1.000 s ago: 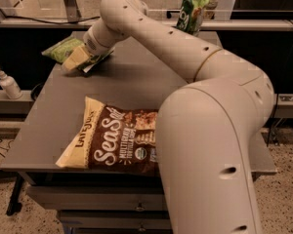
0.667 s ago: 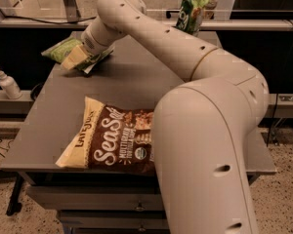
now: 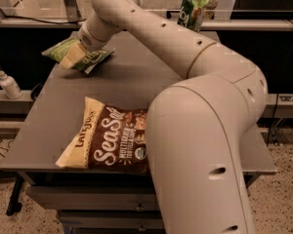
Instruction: Move green jalapeno chip bag near brown chip bag
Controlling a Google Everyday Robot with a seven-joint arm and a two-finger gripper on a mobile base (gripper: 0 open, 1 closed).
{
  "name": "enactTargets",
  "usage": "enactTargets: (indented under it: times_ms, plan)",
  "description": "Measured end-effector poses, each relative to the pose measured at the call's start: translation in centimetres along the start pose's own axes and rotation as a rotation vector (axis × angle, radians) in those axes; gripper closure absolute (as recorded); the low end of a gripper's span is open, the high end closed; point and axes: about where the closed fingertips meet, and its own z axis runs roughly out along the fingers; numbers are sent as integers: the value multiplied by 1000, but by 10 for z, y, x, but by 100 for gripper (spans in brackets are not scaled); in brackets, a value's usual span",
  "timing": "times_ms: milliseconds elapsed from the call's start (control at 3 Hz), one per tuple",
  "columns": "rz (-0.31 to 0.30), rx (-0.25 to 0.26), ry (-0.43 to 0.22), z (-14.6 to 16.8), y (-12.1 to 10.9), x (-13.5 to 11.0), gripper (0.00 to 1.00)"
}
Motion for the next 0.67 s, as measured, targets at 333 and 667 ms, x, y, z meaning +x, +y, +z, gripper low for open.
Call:
enactTargets:
  times_ms: [333, 667]
  plan:
    - [-8, 15, 31, -9, -2, 4, 15]
    - [-4, 19, 48, -12, -4, 9, 38]
